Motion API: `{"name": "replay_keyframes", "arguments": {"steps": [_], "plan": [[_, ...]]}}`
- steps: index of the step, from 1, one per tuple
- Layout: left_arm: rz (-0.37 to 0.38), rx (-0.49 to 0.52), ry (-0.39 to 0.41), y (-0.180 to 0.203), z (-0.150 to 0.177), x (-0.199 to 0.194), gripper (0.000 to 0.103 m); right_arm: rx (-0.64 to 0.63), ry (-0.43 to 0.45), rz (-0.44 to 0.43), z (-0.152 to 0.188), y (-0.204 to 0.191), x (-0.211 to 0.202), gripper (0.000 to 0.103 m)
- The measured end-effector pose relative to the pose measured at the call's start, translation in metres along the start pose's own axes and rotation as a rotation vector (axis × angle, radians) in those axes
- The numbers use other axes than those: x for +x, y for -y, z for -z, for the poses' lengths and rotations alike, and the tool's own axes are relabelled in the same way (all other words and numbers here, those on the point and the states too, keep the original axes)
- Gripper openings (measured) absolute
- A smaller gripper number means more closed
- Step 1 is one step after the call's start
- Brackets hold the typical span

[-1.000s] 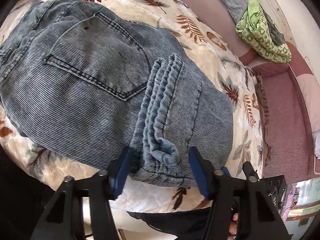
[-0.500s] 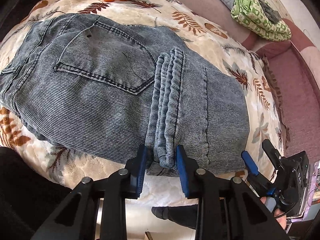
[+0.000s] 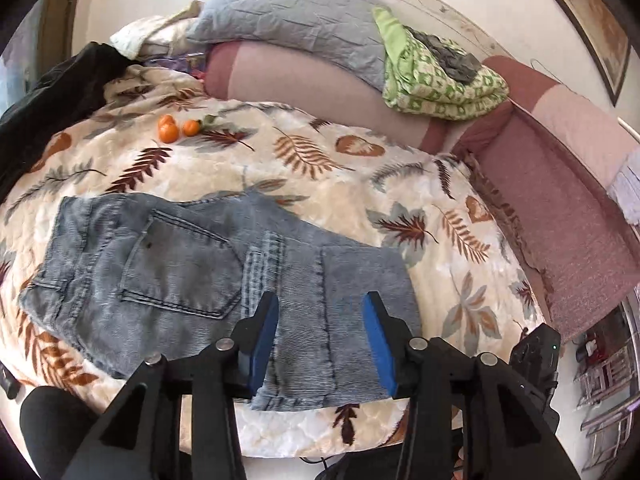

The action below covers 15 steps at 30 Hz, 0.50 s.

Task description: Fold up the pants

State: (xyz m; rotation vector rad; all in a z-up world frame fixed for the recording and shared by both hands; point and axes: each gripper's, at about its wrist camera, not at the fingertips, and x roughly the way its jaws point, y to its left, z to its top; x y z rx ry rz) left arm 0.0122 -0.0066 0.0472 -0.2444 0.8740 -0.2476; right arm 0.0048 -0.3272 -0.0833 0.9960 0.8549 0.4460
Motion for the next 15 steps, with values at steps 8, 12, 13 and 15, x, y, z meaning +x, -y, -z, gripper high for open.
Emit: {"name": "replay_keyframes", "arguments": {"steps": [8, 12, 13, 15], "plan": [[-0.069, 0.078, -0.232, -0.01, 0.052, 0.071, 0.043, -0.016, -0.005, -0.023, 0.001, 0.002, -0.002, 0.071], [-0.065, 0.109, -0.225, -0.009, 0.055, 0.068, 0.043, 0.024, -0.016, -0.019, -0.001, 0.003, -0.005, 0.071], [-0.061, 0.126, -0.216, -0.009, 0.057, 0.067, 0.043, 0.03, -0.018, -0.005, -0.002, 0.001, -0.007, 0.071], [-0.061, 0.161, -0.193, -0.009, 0.063, 0.065, 0.043, 0.023, -0.012, 0.03, -0.005, -0.006, -0.01, 0.074]]}}
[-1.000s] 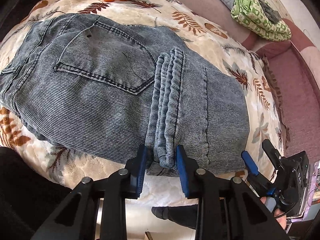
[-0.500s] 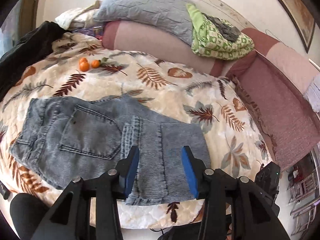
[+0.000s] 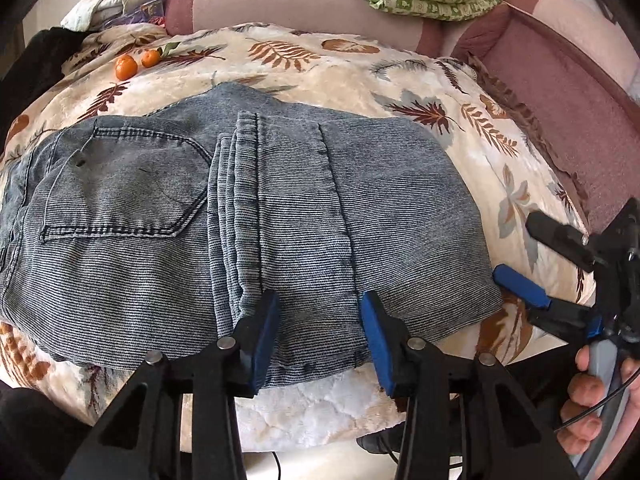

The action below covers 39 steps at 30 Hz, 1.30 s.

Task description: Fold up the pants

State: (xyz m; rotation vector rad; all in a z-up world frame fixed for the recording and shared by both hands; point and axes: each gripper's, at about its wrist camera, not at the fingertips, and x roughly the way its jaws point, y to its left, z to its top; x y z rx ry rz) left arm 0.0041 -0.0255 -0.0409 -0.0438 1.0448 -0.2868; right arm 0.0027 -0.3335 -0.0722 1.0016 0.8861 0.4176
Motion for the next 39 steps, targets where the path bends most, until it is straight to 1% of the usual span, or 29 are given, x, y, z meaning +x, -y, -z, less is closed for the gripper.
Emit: {"name": "replay_keyframes", "arguments": {"steps": [2, 4, 7, 8, 9, 11, 12, 13, 14, 15, 18, 20, 22, 23, 24, 25, 26, 28, 29, 31, 32, 34, 36, 37, 38, 39], "plan": [[-0.013, 0.019, 0.017, 0.001, 0.001, 0.001, 0.043, -0.037, 0.007, -0.003, -0.004, -0.012, -0.001, 0.075], [-0.016, 0.015, 0.02, 0.003, -0.001, 0.003, 0.043, -0.079, -0.011, -0.012, -0.012, -0.025, 0.003, 0.075], [0.004, -0.006, 0.017, 0.0, -0.003, 0.004, 0.043, -0.129, -0.014, 0.017, -0.032, -0.038, 0.014, 0.075], [0.013, -0.013, 0.017, -0.002, -0.003, 0.004, 0.043, -0.118, -0.011, 0.022, -0.04, -0.036, 0.019, 0.076], [0.022, -0.017, 0.017, -0.003, -0.004, 0.004, 0.043, -0.081, -0.021, 0.031, -0.046, -0.028, 0.026, 0.079], [0.041, -0.015, 0.016, -0.005, -0.004, 0.005, 0.043, 0.042, -0.078, 0.113, -0.051, -0.002, 0.043, 0.079], [0.052, -0.014, 0.017, -0.006, -0.004, 0.004, 0.043, 0.03, -0.072, 0.107, -0.052, -0.001, 0.043, 0.078], [0.066, -0.018, 0.02, -0.008, -0.004, 0.004, 0.043, 0.004, -0.084, 0.118, -0.053, -0.007, 0.043, 0.078], [0.077, -0.02, 0.024, -0.01, -0.003, 0.004, 0.043, -0.023, -0.097, 0.149, -0.055, -0.015, 0.042, 0.078], [0.081, -0.02, 0.027, -0.01, -0.003, 0.004, 0.043, -0.057, -0.087, 0.161, -0.058, -0.026, 0.039, 0.078], [0.074, -0.012, 0.04, -0.007, -0.002, 0.005, 0.043, -0.145, -0.047, 0.099, -0.072, -0.058, 0.03, 0.079], [0.07, -0.009, 0.046, -0.006, -0.001, 0.005, 0.043, -0.157, -0.065, 0.08, -0.084, -0.067, 0.038, 0.081], [0.08, -0.01, 0.046, -0.007, -0.001, 0.004, 0.043, -0.098, -0.107, 0.089, -0.096, -0.055, 0.058, 0.083], [0.092, -0.015, 0.044, -0.009, -0.001, 0.004, 0.043, -0.049, -0.142, 0.121, -0.101, -0.042, 0.072, 0.084], [0.106, -0.021, 0.04, -0.011, -0.002, 0.004, 0.043, 0.007, -0.17, 0.189, -0.102, -0.027, 0.085, 0.084], [0.122, -0.027, 0.036, -0.013, -0.002, 0.004, 0.043, 0.056, -0.188, 0.226, -0.102, -0.014, 0.093, 0.083], [0.137, -0.033, 0.032, -0.016, -0.003, 0.003, 0.043, 0.057, -0.168, 0.212, -0.103, -0.014, 0.093, 0.083], [0.161, -0.046, 0.03, -0.019, -0.003, 0.004, 0.043, 0.0, -0.163, 0.186, -0.106, -0.033, 0.086, 0.083], [0.161, -0.046, 0.032, -0.019, -0.003, 0.004, 0.043, -0.035, -0.134, 0.157, -0.108, -0.044, 0.08, 0.083], [0.143, -0.029, 0.036, -0.015, -0.002, 0.004, 0.043, -0.082, -0.082, 0.148, -0.113, -0.062, 0.071, 0.083], [0.133, -0.022, 0.04, -0.014, -0.002, 0.004, 0.043, -0.093, -0.075, 0.134, -0.115, -0.067, 0.071, 0.083], [0.126, -0.013, 0.046, -0.012, -0.001, 0.004, 0.043, -0.083, -0.104, 0.083, -0.119, -0.071, 0.079, 0.083], [0.138, -0.017, 0.044, -0.015, -0.001, 0.004, 0.043, -0.047, -0.138, 0.063, -0.116, -0.063, 0.095, 0.083], [0.147, -0.023, 0.042, -0.016, -0.002, 0.004, 0.043, -0.029, -0.167, 0.084, -0.114, -0.055, 0.103, 0.083], [0.156, -0.029, 0.038, -0.018, -0.002, 0.004, 0.043, -0.019, -0.206, 0.139, -0.113, -0.043, 0.115, 0.083], [0.161, -0.032, 0.034, -0.019, -0.003, 0.004, 0.043, 0.006, -0.223, 0.141, -0.112, -0.032, 0.122, 0.082]]}}
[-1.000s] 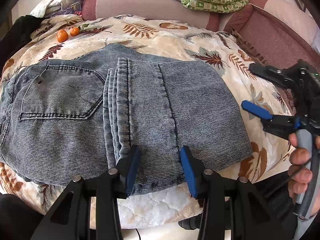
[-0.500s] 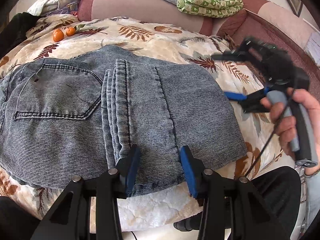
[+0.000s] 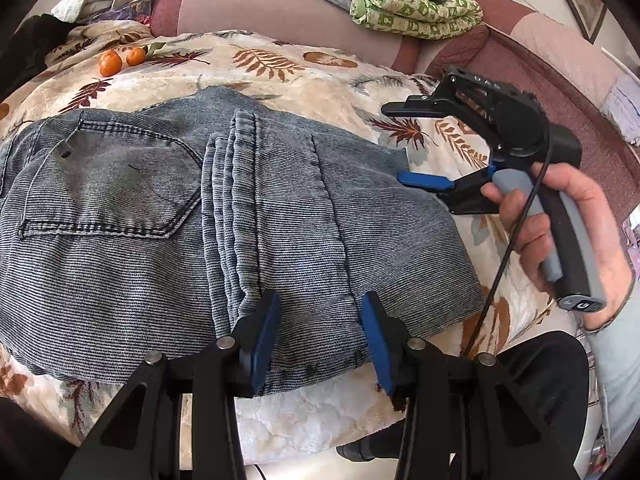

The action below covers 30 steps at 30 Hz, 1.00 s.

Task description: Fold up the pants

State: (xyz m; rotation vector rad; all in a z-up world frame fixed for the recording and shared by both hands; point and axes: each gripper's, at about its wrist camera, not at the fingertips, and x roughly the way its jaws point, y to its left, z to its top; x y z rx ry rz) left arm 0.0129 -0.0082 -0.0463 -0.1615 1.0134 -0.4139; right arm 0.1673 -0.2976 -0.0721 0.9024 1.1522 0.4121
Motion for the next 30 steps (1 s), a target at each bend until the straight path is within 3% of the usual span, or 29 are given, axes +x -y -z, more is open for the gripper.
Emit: {"name": "replay_keyframes", "arguments": {"steps": [2, 7, 10, 11, 14, 17, 21, 23, 26, 28, 29, 30], "plan": [[0.005, 0.001, -0.003, -0.001, -0.001, 0.0, 0.043, 0.025, 0.02, -0.039, -0.002, 0.002, -0.007, 0.082], [-0.026, 0.024, 0.002, 0.003, 0.001, 0.001, 0.043, -0.057, 0.075, -0.063, -0.012, -0.026, -0.029, 0.082], [-0.033, 0.023, 0.002, 0.003, 0.001, 0.0, 0.043, -0.044, 0.026, 0.015, -0.023, -0.014, -0.005, 0.082], [-0.031, 0.022, -0.001, 0.003, 0.001, 0.001, 0.043, -0.031, -0.007, 0.003, -0.027, -0.005, 0.007, 0.082], [-0.012, 0.013, -0.009, 0.001, 0.0, 0.0, 0.043, 0.001, 0.029, -0.032, -0.029, -0.004, -0.001, 0.082], [0.003, 0.004, -0.01, -0.001, 0.0, 0.0, 0.043, -0.093, 0.041, -0.016, -0.013, -0.024, -0.018, 0.082], [0.002, -0.002, -0.014, 0.0, -0.002, 0.002, 0.045, -0.108, 0.038, -0.058, 0.03, -0.02, -0.037, 0.082], [0.005, -0.018, -0.023, 0.0, -0.005, 0.003, 0.046, -0.101, -0.004, 0.008, 0.045, -0.003, -0.027, 0.083], [0.035, -0.115, -0.039, -0.008, -0.015, -0.008, 0.046, -0.072, 0.02, -0.025, 0.05, 0.007, -0.031, 0.082], [0.025, -0.179, 0.028, -0.02, -0.019, -0.034, 0.047, -0.115, 0.066, -0.021, 0.057, -0.009, -0.048, 0.082], [0.0, -0.2, 0.079, -0.027, -0.019, -0.049, 0.054, -0.163, 0.093, -0.029, 0.064, -0.018, -0.055, 0.082], [-0.036, -0.227, 0.128, -0.035, -0.017, -0.063, 0.068, -0.202, 0.108, -0.038, 0.073, -0.025, -0.061, 0.082]]}}
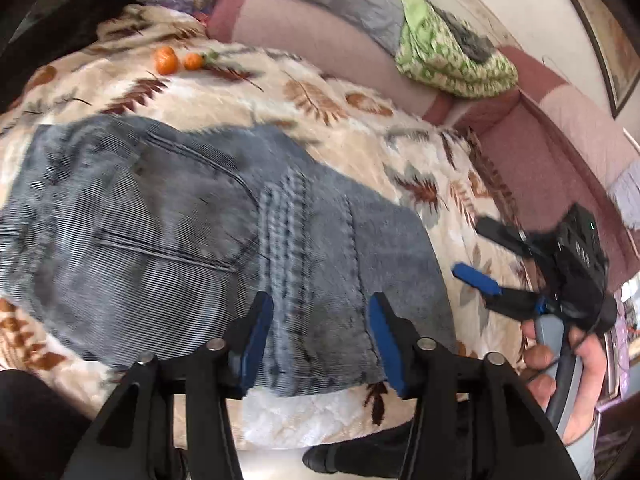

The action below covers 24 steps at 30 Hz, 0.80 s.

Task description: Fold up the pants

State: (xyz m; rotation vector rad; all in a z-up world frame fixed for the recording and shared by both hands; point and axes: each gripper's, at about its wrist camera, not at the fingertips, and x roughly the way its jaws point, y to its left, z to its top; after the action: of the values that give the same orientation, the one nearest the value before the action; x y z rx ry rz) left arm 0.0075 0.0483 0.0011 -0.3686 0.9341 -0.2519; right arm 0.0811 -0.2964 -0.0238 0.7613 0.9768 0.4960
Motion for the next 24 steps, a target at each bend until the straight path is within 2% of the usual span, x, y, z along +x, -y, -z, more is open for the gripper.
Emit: {"name": "replay_keyframes", "arguments": {"steps": [2, 4, 7, 10, 12, 15, 18, 24], "plan": [[-0.085, -0.067, 0.089, -0.022, -0.002, -0.022, 0.082, -0.065, 0.007, -0.017, 0.018, -0.009, -0.005, 0.083], [-0.194, -0.116, 0.127, -0.044, -0.004, -0.033, 0.083, -0.132, 0.011, 0.045, 0.037, -0.01, 0.001, 0.084], [-0.357, -0.113, 0.13, -0.067, -0.008, -0.037, 0.083, -0.188, -0.009, 0.167, 0.056, 0.001, 0.015, 0.084], [-0.463, -0.067, 0.144, -0.08, -0.007, -0.038, 0.083, -0.294, 0.021, 0.219, 0.056, -0.012, 0.015, 0.084], [-0.521, -0.032, 0.138, -0.085, -0.006, -0.034, 0.083, -0.294, -0.002, 0.256, 0.057, -0.008, 0.022, 0.087], [-0.56, 0.018, 0.126, -0.096, -0.001, -0.035, 0.083, -0.292, 0.004, 0.243, 0.057, -0.008, 0.023, 0.092], [-0.563, 0.038, 0.105, -0.104, 0.003, -0.034, 0.083, -0.321, 0.01, 0.251, 0.061, -0.01, 0.025, 0.094], [-0.465, -0.039, 0.101, -0.118, 0.006, -0.033, 0.083, -0.436, 0.011, 0.317, 0.073, -0.021, 0.033, 0.096]]}}
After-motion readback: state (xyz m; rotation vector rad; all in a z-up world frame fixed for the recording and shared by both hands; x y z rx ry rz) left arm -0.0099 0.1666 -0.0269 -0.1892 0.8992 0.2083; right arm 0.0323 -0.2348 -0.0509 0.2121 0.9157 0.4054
